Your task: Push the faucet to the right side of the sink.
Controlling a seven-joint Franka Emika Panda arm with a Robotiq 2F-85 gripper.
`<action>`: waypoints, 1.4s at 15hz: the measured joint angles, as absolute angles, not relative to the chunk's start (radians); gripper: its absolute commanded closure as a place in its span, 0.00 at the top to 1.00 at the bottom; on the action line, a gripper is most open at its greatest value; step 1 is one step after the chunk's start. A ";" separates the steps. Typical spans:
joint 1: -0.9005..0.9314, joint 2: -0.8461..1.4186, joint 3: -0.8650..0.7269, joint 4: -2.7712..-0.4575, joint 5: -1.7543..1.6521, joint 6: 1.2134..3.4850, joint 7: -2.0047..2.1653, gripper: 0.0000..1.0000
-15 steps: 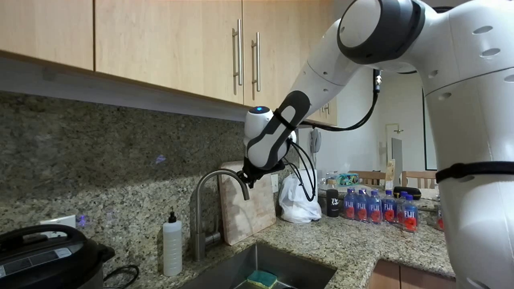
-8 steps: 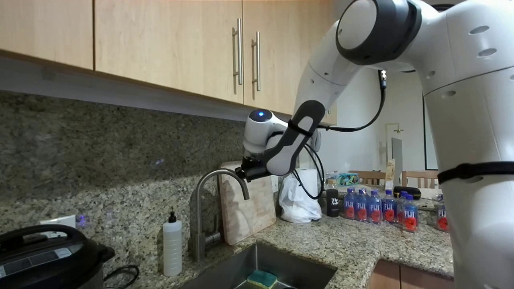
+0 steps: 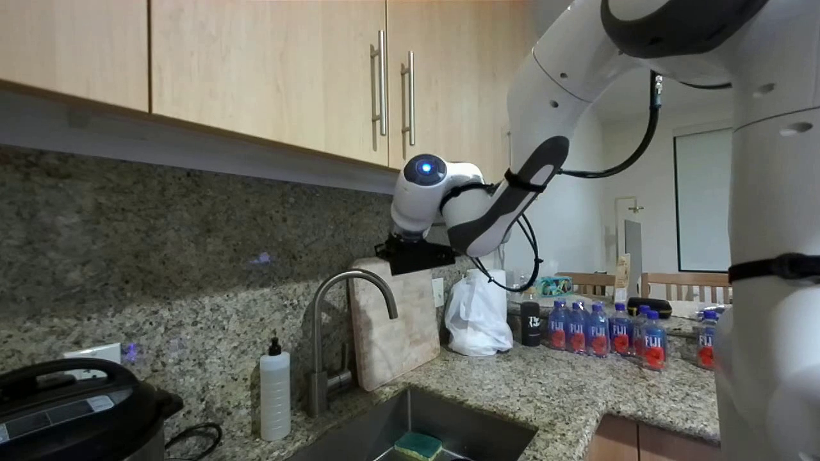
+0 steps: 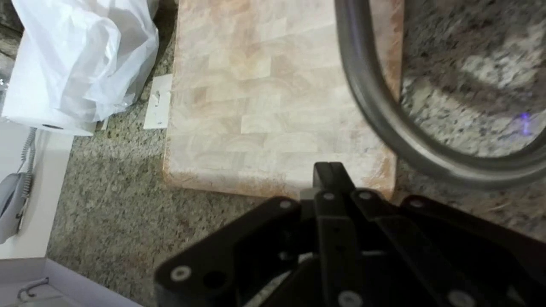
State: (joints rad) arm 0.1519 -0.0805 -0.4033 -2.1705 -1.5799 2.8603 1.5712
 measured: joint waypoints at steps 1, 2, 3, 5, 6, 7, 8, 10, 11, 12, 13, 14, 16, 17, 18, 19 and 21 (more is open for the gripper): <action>0.162 -0.090 -0.392 -2.210 -1.615 2.852 1.615 0.00; 0.170 -0.094 -0.380 -2.246 -1.643 2.845 1.657 0.00; 0.178 -0.096 -0.370 -2.277 -1.668 2.834 1.698 0.00; 0.190 -0.096 -0.356 -2.320 -1.698 2.810 1.759 0.00; 0.192 -0.096 -0.350 -2.335 -1.703 2.794 1.778 0.00; 0.195 -0.096 -0.347 -2.345 -1.703 2.778 1.790 0.00; 0.199 -0.097 -0.345 -2.352 -1.703 2.762 1.798 0.00; 0.202 -0.100 -0.340 -2.360 -1.703 2.732 1.808 0.00; 0.202 -0.102 -0.337 -2.363 -1.703 2.719 1.810 0.00; 0.202 -0.105 -0.336 -2.366 -1.703 2.705 1.812 0.00; 0.202 -0.107 -0.335 -2.368 -1.703 2.694 1.813 0.00; 0.202 -0.111 -0.335 -2.371 -1.703 2.684 1.814 0.00; 0.201 -0.121 -0.336 -2.374 -1.703 2.663 1.816 0.00; 0.200 -0.127 -0.339 -2.375 -1.703 2.658 1.816 0.00; 0.198 -0.135 -0.342 -2.376 -1.703 2.654 1.816 0.00; 0.196 -0.142 -0.347 -2.376 -1.703 2.651 1.816 0.00; 0.196 -0.158 -0.358 -2.376 -1.703 2.649 1.816 0.00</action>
